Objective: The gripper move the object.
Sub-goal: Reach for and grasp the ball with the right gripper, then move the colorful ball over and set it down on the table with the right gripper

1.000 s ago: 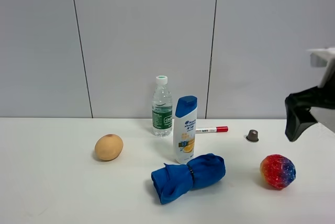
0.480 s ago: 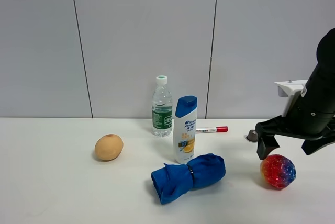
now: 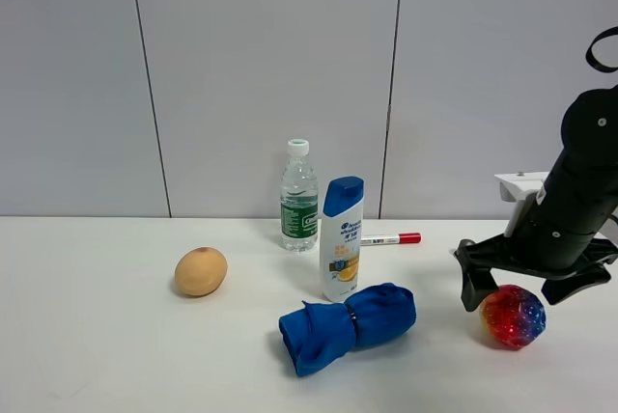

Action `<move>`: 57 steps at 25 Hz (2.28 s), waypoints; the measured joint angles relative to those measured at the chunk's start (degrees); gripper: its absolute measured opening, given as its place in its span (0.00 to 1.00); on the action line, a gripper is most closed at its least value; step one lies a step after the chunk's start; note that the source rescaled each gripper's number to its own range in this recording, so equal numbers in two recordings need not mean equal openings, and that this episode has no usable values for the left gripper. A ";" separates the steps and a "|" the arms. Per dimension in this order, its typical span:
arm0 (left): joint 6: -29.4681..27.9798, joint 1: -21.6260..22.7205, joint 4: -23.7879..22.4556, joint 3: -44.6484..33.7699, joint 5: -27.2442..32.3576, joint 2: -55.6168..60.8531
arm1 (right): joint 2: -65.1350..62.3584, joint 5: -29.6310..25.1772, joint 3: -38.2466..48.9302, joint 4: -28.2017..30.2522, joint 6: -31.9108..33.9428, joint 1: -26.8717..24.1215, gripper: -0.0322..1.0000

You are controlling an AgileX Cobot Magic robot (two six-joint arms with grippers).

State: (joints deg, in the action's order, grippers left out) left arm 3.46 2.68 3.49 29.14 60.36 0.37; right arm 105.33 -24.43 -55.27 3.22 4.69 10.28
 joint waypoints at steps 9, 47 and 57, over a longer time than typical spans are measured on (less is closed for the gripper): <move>0.00 0.00 0.00 0.00 0.00 0.00 | 4.18 2.91 0.00 -0.94 0.00 0.95 0.93; 0.00 0.00 0.00 0.00 0.00 0.00 | -13.00 -23.44 -33.97 -5.55 -19.97 34.43 0.03; 0.00 0.00 0.00 0.00 0.00 0.00 | 15.35 -24.80 -45.36 -9.53 -37.58 38.17 0.03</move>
State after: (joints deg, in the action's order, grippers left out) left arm 3.46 2.68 3.49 29.14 60.36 0.37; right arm 120.68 -49.23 -100.63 -6.31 -32.89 48.44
